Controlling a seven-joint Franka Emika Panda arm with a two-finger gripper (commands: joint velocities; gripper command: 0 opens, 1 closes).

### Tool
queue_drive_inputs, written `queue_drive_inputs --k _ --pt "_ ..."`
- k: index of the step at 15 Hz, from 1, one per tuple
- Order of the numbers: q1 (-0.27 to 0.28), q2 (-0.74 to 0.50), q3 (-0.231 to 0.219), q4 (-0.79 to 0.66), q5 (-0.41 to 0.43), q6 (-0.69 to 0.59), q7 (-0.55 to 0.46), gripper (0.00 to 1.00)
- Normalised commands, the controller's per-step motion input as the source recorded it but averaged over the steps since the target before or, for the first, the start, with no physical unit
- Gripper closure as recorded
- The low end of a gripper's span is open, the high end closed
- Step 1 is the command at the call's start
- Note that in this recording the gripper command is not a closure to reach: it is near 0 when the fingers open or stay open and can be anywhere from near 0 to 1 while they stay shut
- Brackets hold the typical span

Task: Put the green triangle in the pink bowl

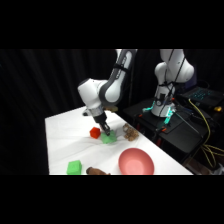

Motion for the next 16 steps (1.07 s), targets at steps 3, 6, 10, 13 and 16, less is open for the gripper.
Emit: queue_drive_inputs --k 3,6,10,13,16 --pt "0.188 -0.69 -0.024 -0.39 -0.112 0.02 0.20 0.25" --pt "0.239 -0.61 -0.022 -0.32 -0.220 0.00 0.30 0.25" --pt "0.285 -0.31 0.084 -0.12 -0.272 -0.04 0.36 0.25" --pt "0.238 0.06 0.123 0.14 -0.257 -0.09 0.25 0.25" --pt "0.117 0.24 0.064 0.29 -0.180 -0.13 0.05 0.25"
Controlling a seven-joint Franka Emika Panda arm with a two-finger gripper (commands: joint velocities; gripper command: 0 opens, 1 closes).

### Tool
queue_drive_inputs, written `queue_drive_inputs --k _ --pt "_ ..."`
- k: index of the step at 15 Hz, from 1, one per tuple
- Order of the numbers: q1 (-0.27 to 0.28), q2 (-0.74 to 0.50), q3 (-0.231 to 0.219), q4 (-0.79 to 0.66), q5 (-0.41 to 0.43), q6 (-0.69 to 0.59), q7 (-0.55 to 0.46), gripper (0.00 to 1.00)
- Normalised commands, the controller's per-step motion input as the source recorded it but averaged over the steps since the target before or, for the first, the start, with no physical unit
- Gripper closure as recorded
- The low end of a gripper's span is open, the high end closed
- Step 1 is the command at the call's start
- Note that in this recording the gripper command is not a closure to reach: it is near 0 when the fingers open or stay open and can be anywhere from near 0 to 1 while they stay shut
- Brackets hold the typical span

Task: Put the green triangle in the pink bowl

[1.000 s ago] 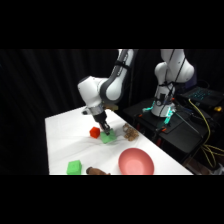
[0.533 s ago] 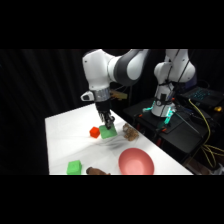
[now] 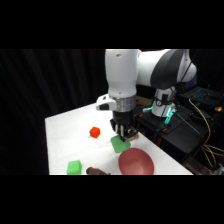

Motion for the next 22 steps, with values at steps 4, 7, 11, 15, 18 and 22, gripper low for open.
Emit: queue_drive_inputs --k 4,7,11,15,18,22 --pt "0.014 0.22 0.004 0.29 -0.110 -0.16 -0.06 0.25" --pt "0.005 0.08 -0.008 0.20 -0.077 -0.17 -0.03 0.00" --pt "0.013 -0.01 -0.008 0.14 -0.065 -0.18 0.02 0.00" --pt "0.012 -0.03 -0.014 0.12 -0.071 -0.16 0.03 0.00" --pt "0.004 -0.02 -0.017 0.12 -0.072 -0.15 0.02 0.00" --pt "-0.032 -0.06 -0.031 0.11 -0.052 -0.11 0.00 0.00"
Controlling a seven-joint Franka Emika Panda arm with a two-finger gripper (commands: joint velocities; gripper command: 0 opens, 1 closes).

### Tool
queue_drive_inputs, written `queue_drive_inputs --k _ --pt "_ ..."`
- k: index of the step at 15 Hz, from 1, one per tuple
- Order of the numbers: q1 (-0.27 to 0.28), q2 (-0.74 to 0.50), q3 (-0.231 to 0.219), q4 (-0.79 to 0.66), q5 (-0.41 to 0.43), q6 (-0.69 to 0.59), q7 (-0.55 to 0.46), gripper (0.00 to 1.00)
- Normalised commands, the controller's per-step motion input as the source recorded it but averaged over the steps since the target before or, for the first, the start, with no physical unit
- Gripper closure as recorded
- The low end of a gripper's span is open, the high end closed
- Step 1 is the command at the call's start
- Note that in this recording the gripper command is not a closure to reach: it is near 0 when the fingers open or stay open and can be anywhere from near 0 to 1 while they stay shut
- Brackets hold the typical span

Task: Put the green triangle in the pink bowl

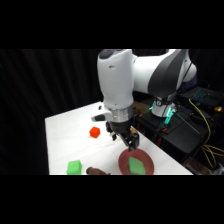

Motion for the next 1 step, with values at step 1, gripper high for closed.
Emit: queue_drive_inputs --k 1 --pt "-0.071 -0.11 -0.066 0.10 -0.027 -0.08 0.04 0.00"
